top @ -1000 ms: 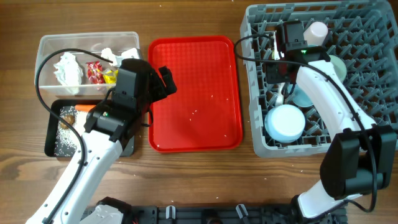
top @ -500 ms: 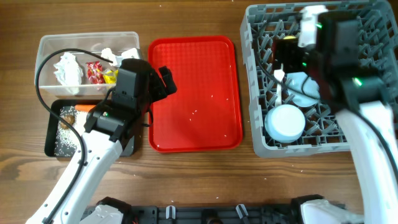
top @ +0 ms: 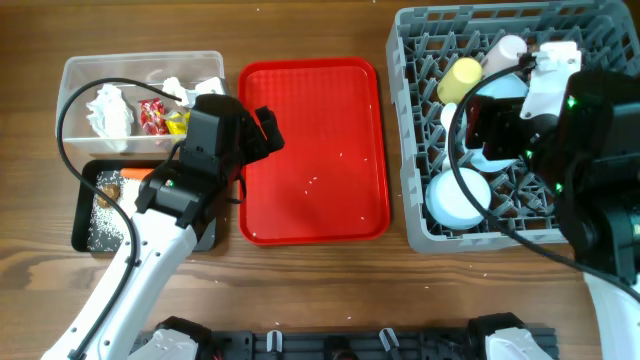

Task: Sort waste into correct bins and load items into the dishwasher rack
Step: 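Carry the spoon right over the rack with the right gripper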

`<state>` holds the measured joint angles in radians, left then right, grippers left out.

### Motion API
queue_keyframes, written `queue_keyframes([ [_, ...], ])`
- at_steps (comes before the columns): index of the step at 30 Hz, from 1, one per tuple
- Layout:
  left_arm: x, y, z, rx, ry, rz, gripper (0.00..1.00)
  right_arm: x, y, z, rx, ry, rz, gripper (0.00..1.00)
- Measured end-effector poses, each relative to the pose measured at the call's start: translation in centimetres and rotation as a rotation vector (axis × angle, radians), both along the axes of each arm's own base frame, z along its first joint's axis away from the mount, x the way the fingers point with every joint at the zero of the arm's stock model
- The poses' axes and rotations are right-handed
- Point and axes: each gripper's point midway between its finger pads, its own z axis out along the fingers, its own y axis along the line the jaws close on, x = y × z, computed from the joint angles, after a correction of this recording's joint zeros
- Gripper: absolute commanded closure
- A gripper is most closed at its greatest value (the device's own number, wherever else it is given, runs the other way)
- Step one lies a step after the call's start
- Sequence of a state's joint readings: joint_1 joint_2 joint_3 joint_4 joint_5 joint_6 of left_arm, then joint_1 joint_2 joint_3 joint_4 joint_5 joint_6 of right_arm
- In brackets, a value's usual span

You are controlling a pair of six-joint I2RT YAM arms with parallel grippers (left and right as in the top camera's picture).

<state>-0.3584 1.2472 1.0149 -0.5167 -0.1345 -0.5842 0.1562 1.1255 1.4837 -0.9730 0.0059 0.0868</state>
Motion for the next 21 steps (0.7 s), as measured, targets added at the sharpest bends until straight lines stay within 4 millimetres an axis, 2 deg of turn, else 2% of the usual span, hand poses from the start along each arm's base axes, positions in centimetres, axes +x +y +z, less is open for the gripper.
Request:
queue_keyframes([
  [1, 0.0, 0.0, 0.0, 0.000, 0.000, 0.000, 0.00, 0.3, 0.1, -0.4, 0.008, 0.015, 0.000, 0.96],
  [3, 0.0, 0.0, 0.0, 0.000, 0.000, 0.000, 0.00, 1.4, 0.4, -1.9, 0.015, 0.065, -0.004, 0.96],
  [7, 0.0, 0.0, 0.0, 0.000, 0.000, 0.000, 0.00, 4.7, 1.0, -7.7, 0.000, 0.239, -0.009, 0.96],
  [8, 0.0, 0.0, 0.0, 0.000, 0.001, 0.000, 0.00, 5.7, 1.2, -9.9, -0.010, 0.300, -0.010, 0.96],
  [10, 0.0, 0.0, 0.0, 0.000, 0.000, 0.000, 0.00, 6.8, 1.4, -13.0, -0.021, 0.383, -0.014, 0.96],
  [11, 0.0, 0.0, 0.0, 0.000, 0.001, 0.000, 0.00, 7.7, 1.5, -15.8, -0.032, 0.453, -0.015, 0.96],
  [12, 0.0, 0.0, 0.0, 0.000, 0.000, 0.000, 0.00, 8.2, 1.6, -17.6, -0.037, 0.494, -0.019, 0.96],
  [15, 0.0, 0.0, 0.0, 0.000, 0.000, 0.000, 0.00, 9.7, 1.6, -21.8, -0.059, 0.568, -0.030, 0.96],
  [18, 0.0, 0.0, 0.0, 0.000, 0.000, 0.000, 0.00, 10.9, 1.2, -24.7, -0.091, 0.598, -0.054, 0.96],
  [21, 0.0, 0.0, 0.0, 0.000, 0.000, 0.000, 0.00, 11.7, 0.6, -25.6, -0.122, 0.587, -0.080, 0.96],
])
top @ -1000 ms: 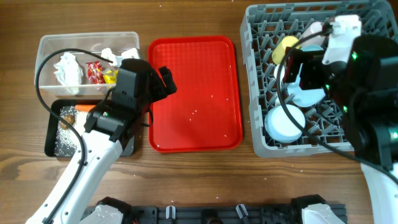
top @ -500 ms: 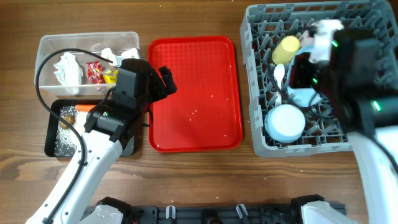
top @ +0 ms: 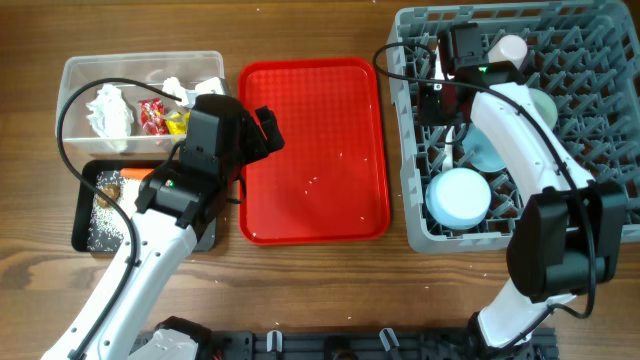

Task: Sort waste into correct bins and load items into the dishwasher rack
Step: 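Carry the spoon right over the rack with the right gripper, then lower the spoon upright into a rack slot and open the right gripper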

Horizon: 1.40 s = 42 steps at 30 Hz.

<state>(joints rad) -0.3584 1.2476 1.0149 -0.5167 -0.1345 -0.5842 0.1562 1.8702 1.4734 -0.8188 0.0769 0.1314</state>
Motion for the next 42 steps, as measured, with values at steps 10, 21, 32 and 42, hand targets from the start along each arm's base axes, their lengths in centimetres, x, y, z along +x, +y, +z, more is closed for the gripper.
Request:
queue_keyframes([
  [10, 0.0, 0.0, 0.0, 0.000, 0.000, 0.000, 0.00, -0.7, -1.0, -0.2, -0.041, 0.030, -0.024, 0.96],
  [21, 0.0, 0.0, 0.0, 0.000, 0.000, 0.000, 0.00, 0.6, -3.3, 0.2, -0.035, -0.021, -0.083, 0.96],
  [32, 0.0, 0.0, 0.0, 0.000, 0.000, 0.000, 0.00, 1.6, -2.7, -1.4, -0.014, -0.017, -0.073, 0.96],
  [42, 0.0, 0.0, 0.0, 0.000, 0.000, 0.000, 0.00, -1.7, -2.9, 13.7, 0.045, -0.314, -0.085, 0.00],
])
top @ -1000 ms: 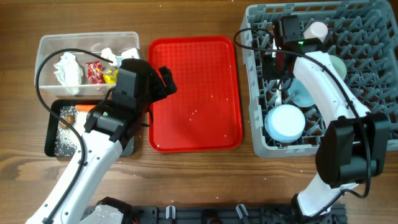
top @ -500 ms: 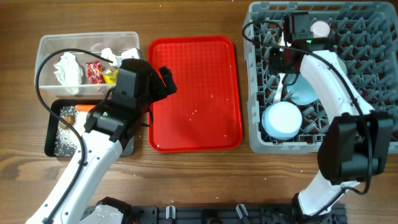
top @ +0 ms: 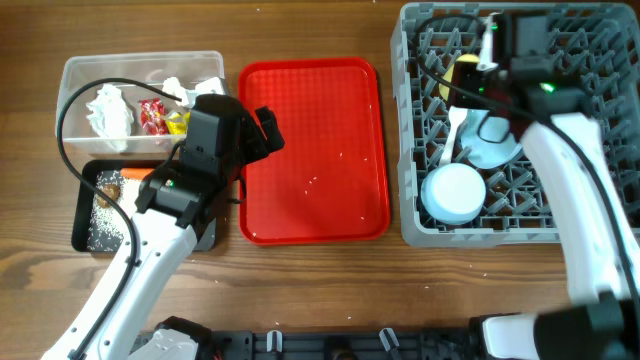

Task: Sort waste into correct bins and load items into the dishwasher rack

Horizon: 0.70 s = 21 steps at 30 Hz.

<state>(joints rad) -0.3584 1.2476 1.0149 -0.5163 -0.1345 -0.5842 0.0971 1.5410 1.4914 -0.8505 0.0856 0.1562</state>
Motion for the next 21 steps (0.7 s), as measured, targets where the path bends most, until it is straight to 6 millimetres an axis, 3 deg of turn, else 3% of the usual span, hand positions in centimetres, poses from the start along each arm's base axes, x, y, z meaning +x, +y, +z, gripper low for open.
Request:
queue_keyframes([
  [1, 0.0, 0.0, 0.0, 0.000, 0.001, 0.000, 0.00, -0.6, -0.1, 2.2, 0.004, -0.054, 0.001, 0.00],
  [3, 0.0, 0.0, 0.0, 0.000, 0.000, 0.000, 0.00, -1.4, -0.1, 4.6, 0.012, -0.116, 0.000, 0.00],
  [5, 0.0, 0.0, 0.0, 0.000, 0.000, 0.000, 0.00, -2.0, -0.2, 5.8, 0.015, -0.150, 0.000, 0.00],
  [21, 0.0, 0.0, 0.0, 0.000, 0.000, 0.000, 0.00, -1.9, -0.2, 5.7, 0.014, -0.146, 0.000, 0.00],
])
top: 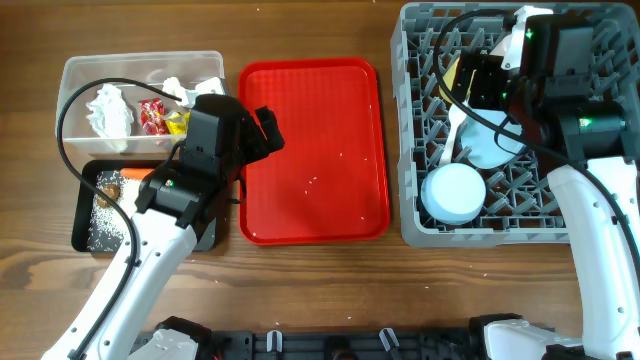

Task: Sort waste into correct bins and load items into the dishwasher rack

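Note:
The grey dishwasher rack (411,160) at the right holds a yellow cup (453,72), a white utensil (452,135), a pale plate (492,142) and an upturned white bowl (456,193). My right gripper (478,78) hangs over the rack's upper middle, just right of the yellow cup; the overhead view does not show how its jaws stand. My left gripper (267,128) sits at the left edge of the red tray (315,150), open and holding nothing. The tray carries only a few crumbs.
A clear bin (78,72) at the back left holds crumpled tissue (108,110) and a red-yellow wrapper (158,115). Below it a black bin (92,225) holds white grains and orange scraps. The left arm covers part of both bins.
My right arm has shifted a little to the right and lower over the rack's top, so more of the yellow cup is covered. The left arm has not moved.
My right gripper was first over the rack's middle beside the plate, then at the rack's upper left by the yellow cup, then over the top edge above the cup. Now it hangs just right of the cup. The left arm stayed still throughout.

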`<state>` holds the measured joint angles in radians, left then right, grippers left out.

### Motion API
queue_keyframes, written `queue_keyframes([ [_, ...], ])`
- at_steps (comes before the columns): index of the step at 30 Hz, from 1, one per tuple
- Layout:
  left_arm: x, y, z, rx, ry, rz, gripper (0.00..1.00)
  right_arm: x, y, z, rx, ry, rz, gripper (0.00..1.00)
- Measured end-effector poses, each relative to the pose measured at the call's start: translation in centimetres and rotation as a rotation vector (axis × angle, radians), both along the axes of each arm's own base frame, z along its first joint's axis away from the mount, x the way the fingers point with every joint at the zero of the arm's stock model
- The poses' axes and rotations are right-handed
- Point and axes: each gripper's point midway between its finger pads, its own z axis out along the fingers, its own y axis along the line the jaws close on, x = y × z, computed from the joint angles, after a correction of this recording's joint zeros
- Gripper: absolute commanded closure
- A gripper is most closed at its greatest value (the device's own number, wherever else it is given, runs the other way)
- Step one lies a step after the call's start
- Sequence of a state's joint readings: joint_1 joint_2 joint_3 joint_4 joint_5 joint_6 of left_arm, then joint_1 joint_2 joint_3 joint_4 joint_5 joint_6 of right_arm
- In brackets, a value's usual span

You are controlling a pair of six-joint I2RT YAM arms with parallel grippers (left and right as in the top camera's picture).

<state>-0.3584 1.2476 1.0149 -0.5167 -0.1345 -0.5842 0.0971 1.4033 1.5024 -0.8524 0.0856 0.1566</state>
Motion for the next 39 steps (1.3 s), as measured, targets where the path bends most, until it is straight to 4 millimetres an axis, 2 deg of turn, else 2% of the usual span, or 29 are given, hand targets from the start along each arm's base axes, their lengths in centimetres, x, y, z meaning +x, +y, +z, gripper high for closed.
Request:
queue_keyframes([
  [4, 0.0, 0.0, 0.0, 0.000, 0.000, 0.000, 0.00, 0.1, 0.0, 0.7, 0.003, -0.032, 0.000, 0.00],
  [6, 0.0, 0.0, 0.0, 0.000, 0.000, 0.000, 0.00, 0.2, 0.1, 2.8, 0.013, -0.114, 0.003, 0.00],
  [8, 0.0, 0.0, 0.0, 0.000, 0.000, 0.000, 0.00, -0.2, 0.3, 6.6, 0.037, -0.255, 0.017, 0.00],
  [10, 0.0, 0.0, 0.0, 0.000, 0.000, 0.000, 0.00, -1.3, 0.4, 9.7, 0.053, -0.359, 0.028, 0.00],
  [11, 0.0, 0.0, 0.0, 0.000, 0.000, 0.000, 0.00, -2.7, 0.4, 11.7, 0.064, -0.435, 0.036, 0.00],
  [12, 0.0, 0.0, 0.0, 0.000, 0.001, 0.000, 0.00, -3.8, 0.4, 12.8, 0.068, -0.483, 0.038, 0.00],
  [13, 0.0, 0.0, 0.0, 0.000, 0.000, 0.000, 0.00, -4.4, 0.3, 13.4, 0.071, -0.510, 0.039, 0.00],
  [15, 0.0, 0.0, 0.0, 0.000, 0.000, 0.000, 0.00, -7.1, 0.1, 15.7, 0.082, -0.649, 0.041, 0.00],
  [17, 0.0, 0.0, 0.0, 0.000, 0.000, 0.000, 0.00, -8.8, -0.1, 16.4, 0.090, -0.751, 0.043, 0.00],
  [18, 0.0, 0.0, 0.0, 0.000, 0.000, 0.000, 0.00, -10.3, -0.2, 15.8, 0.095, -0.827, 0.043, 0.00],
  [20, 0.0, 0.0, 0.0, 0.000, 0.000, 0.000, 0.00, -11.6, -0.4, 15.5, 0.104, -0.934, 0.045, 0.00],
  [22, 0.0, 0.0, 0.0, 0.000, 0.001, 0.000, 0.00, -13.0, -0.5, 13.8, 0.110, -1.006, 0.046, 0.00],
  [24, 0.0, 0.0, 0.0, 0.001, 0.001, 0.000, 0.00, -14.0, -0.6, 11.3, 0.113, -1.058, 0.046, 0.00],
  [29, 0.0, 0.0, -0.1, 0.001, 0.001, 0.000, 0.00, -15.2, -0.7, 5.7, 0.114, -1.057, 0.046, 0.00],
  [35, 0.0, 0.0, -0.1, 0.001, 0.003, 0.000, 0.00, -16.5, -0.8, 3.2, 0.116, -1.087, 0.046, 0.00],
  [39, 0.0, 0.0, -0.1, 0.001, 0.003, 0.000, 0.00, -16.7, -0.8, 1.6, 0.126, -1.106, 0.048, 0.00],
])
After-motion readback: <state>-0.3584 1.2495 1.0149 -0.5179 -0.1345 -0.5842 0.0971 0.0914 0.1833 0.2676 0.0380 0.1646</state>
